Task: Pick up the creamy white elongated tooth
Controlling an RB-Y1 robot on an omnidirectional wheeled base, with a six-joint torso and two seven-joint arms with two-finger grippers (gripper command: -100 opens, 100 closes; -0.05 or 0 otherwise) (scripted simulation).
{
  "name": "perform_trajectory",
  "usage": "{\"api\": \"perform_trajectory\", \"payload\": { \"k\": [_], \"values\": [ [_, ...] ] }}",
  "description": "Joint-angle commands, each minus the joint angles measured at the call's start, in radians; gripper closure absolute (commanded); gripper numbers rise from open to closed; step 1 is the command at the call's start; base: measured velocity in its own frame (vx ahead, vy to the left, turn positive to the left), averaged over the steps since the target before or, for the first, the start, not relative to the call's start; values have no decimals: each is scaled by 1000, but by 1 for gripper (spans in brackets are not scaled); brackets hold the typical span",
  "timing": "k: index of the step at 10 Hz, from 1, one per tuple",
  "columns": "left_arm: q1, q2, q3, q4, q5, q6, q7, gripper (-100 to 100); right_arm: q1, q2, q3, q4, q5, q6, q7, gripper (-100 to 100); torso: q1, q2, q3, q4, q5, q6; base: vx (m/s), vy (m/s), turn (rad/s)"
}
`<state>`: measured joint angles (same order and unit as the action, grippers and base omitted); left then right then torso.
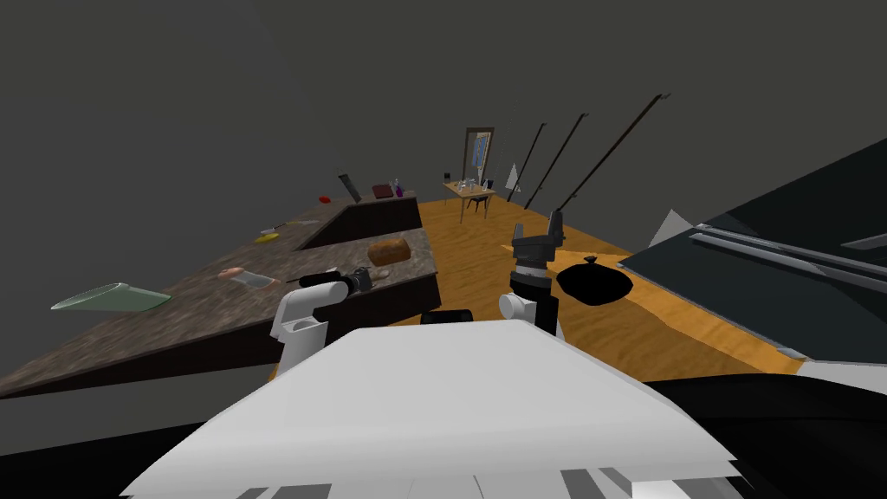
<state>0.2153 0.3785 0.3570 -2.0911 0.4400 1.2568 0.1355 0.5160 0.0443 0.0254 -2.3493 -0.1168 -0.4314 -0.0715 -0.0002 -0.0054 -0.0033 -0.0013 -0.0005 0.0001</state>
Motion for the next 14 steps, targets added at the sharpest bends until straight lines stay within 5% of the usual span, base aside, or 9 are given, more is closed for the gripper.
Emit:
{"api": "perform_trajectory", "payload": {
  "k": [1,6,7,8,14],
  "values": [
    [3,12,19,18,8,42,0,-100,0,0,0,0,0,0,0,0,0,0,0,0,0,0,92,-37,22],
    [3,36,46,45,23,106,2,-100,0,0,0,0,0,0,0,0,0,1,1,0,0,0,64,-30,23],
    [3,36,47,45,23,109,3,0,0,0,0,0,0,0,0,0,1,4,2,1,0,0,0,0,0],
    [2,49,26,61,12,90,34,-100,0,0,0,0,0,0,0,0,1,5,2,1,0,0,-20,21,-82],
    [-2,94,-45,117,-27,26,145,-100,0,0,0,0,0,0,0,0,4,8,4,2,1,0,-38,32,-97]
  ]
}}
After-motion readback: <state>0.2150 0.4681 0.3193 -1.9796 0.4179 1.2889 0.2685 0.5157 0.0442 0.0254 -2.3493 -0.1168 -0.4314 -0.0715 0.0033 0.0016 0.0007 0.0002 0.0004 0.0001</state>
